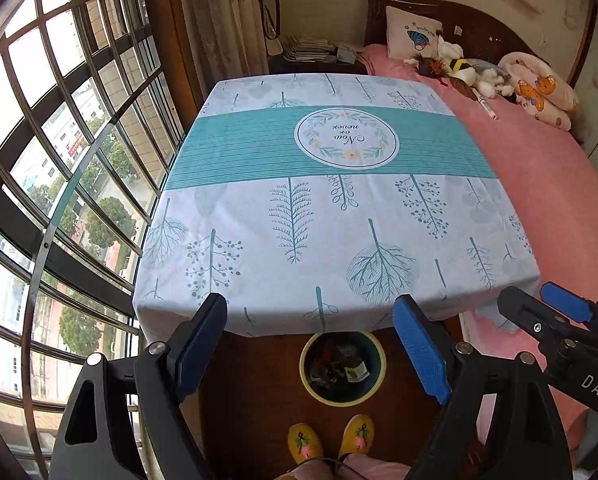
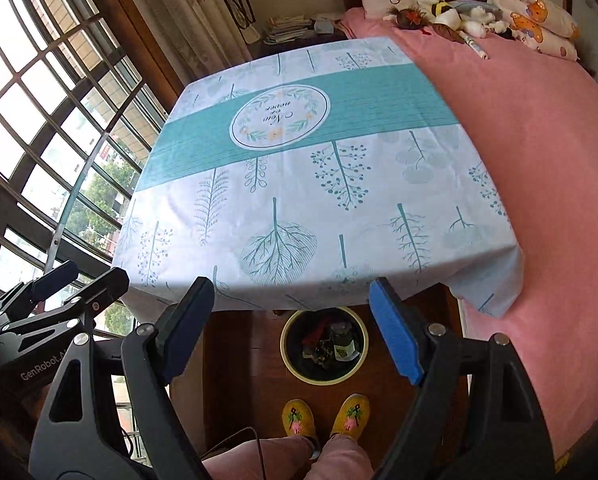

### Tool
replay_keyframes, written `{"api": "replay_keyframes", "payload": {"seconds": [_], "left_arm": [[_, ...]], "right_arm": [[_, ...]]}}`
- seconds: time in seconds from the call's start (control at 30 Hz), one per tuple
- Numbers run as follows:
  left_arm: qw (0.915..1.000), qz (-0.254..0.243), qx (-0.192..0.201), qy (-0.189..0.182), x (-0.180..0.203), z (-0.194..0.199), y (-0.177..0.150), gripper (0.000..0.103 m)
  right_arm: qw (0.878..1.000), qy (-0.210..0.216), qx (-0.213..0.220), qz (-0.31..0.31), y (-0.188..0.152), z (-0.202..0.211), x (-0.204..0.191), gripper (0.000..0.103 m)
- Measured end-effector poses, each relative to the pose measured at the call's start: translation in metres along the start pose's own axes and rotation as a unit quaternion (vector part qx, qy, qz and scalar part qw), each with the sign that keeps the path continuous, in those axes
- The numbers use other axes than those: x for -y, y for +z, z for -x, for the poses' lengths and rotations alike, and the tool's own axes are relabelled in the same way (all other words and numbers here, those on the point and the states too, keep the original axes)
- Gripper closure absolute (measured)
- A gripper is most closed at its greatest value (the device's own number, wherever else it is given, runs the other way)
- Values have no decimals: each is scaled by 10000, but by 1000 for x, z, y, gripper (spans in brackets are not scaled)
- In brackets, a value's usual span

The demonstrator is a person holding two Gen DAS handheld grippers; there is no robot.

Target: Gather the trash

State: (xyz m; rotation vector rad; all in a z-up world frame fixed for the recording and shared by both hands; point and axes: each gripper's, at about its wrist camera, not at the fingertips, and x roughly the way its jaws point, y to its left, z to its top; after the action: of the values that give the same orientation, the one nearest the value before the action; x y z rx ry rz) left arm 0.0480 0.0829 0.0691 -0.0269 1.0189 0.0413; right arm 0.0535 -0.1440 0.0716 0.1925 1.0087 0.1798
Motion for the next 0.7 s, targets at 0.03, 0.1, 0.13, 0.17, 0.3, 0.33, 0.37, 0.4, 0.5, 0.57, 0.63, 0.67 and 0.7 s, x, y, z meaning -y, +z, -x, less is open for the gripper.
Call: {"api": "replay_keyframes", "payload": {"seconds": [0.03, 0.1, 0.13, 0.17, 0.3, 0.33, 0.37, 0.4, 0.5, 0.57, 0.63, 0.67, 0.7], "left_arm": [[10000, 17, 10, 0, 1, 2, 0, 17], [10000, 40, 19, -15, 2, 6, 1, 17], [10000, 47, 26, -17, 3, 7, 0, 17], [10000, 49, 38, -12, 3, 9, 0, 17], [9999, 62, 99, 19, 5, 12, -1, 17], [9999, 83, 109, 31, 5, 13, -1, 17], [9999, 105, 112, 40, 5, 13, -1, 17], [9999, 118, 105, 38, 3, 13, -1, 17], [9998, 172, 64, 49, 1, 12, -3, 17], [9997, 207, 51, 69, 1, 11, -3, 17], [9997, 221, 62, 87, 1, 10, -3, 17], [9997, 222, 62, 98, 1, 10, -3, 17], [9997, 224, 56, 103, 1, 10, -3, 17]], "right_arm": [[10000, -13, 51, 40, 1, 4, -2, 25], [9999, -17, 106, 91, 1, 11, -6, 25], [9999, -19, 125, 106, 1, 14, -7, 25], [9998, -20, 138, 123, 0, 16, -8, 25], [9996, -31, 181, 199, -1, 18, -11, 25], [9996, -34, 200, 213, -1, 19, -11, 25], [9995, -32, 211, 219, -1, 19, -10, 25], [9995, -24, 223, 217, -1, 20, -10, 25], [9995, 11, 222, 216, -2, 19, -10, 25], [9995, 22, 219, 234, -3, 18, -10, 25], [9994, 29, 231, 262, -2, 17, -11, 25], [9993, 32, 237, 278, -3, 18, -11, 25], [9993, 35, 241, 288, -2, 17, -11, 25]]}}
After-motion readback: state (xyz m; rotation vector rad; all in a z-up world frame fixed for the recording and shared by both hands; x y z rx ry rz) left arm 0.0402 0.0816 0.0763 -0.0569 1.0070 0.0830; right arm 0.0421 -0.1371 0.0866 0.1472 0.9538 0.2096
